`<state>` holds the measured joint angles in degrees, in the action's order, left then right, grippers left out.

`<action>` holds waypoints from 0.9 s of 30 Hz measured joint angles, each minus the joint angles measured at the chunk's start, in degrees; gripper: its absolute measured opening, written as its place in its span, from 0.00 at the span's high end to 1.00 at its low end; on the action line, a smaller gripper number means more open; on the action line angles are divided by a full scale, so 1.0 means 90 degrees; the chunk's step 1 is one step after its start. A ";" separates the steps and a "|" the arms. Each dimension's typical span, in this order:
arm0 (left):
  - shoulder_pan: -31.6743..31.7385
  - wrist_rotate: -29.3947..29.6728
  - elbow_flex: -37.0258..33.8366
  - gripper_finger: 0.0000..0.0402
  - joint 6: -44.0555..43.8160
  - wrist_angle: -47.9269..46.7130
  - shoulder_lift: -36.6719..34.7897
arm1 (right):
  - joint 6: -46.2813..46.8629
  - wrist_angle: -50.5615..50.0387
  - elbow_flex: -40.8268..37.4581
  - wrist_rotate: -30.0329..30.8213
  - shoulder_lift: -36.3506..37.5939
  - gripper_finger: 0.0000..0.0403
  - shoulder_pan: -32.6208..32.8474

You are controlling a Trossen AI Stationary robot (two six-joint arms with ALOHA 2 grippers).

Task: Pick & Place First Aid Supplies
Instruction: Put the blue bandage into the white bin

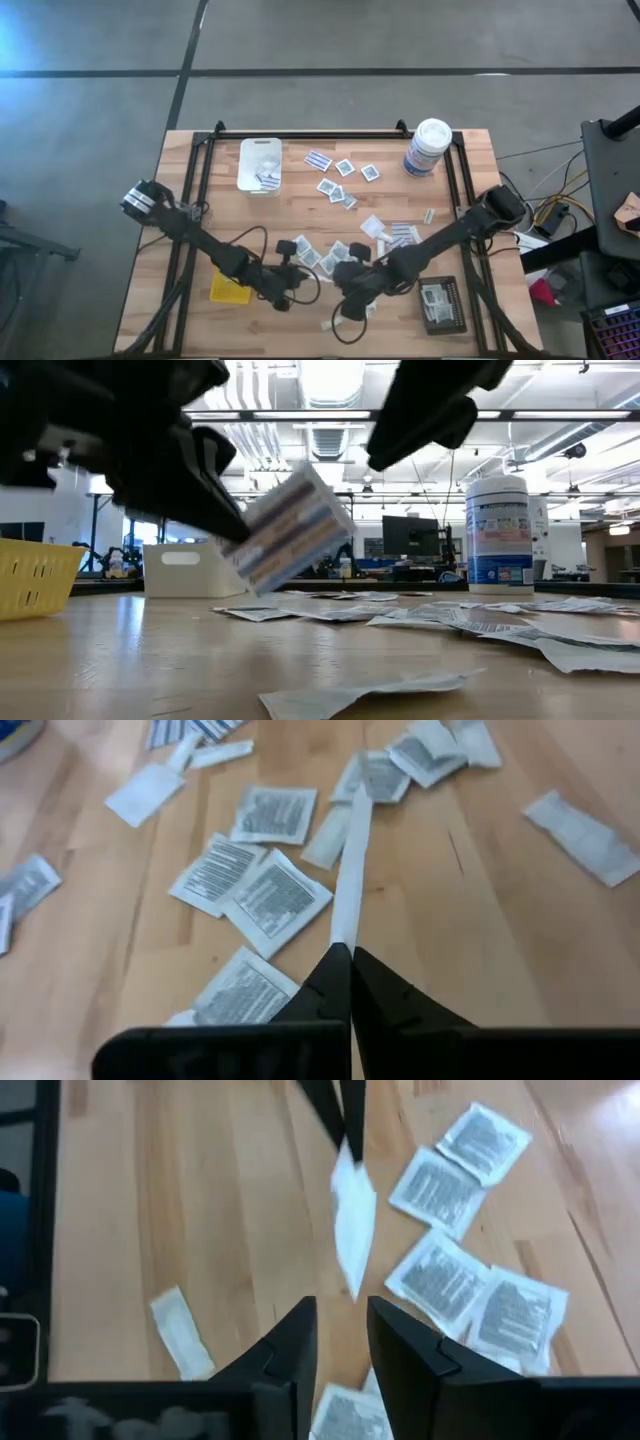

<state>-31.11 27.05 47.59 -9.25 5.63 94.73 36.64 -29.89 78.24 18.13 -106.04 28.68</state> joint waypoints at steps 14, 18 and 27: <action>0.0108 0.0585 -0.0272 1.00 -0.0145 -0.1475 -0.1978 | 0.0849 -0.0595 -0.0168 0.0383 -0.0021 0.84 0.0506; 0.0252 0.0640 -0.0710 1.00 -0.0394 -0.1539 -0.2699 | 0.1238 -0.0590 -0.0189 0.0393 -0.0021 0.84 0.0596; 0.0812 0.0852 -0.1777 1.00 -0.0794 -0.1539 -0.4292 | 0.1697 -0.0587 -0.0219 0.0547 -0.0021 0.86 0.0664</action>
<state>-23.81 34.72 31.60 -16.39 -8.23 56.10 51.91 -35.18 76.27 23.06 -106.24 34.65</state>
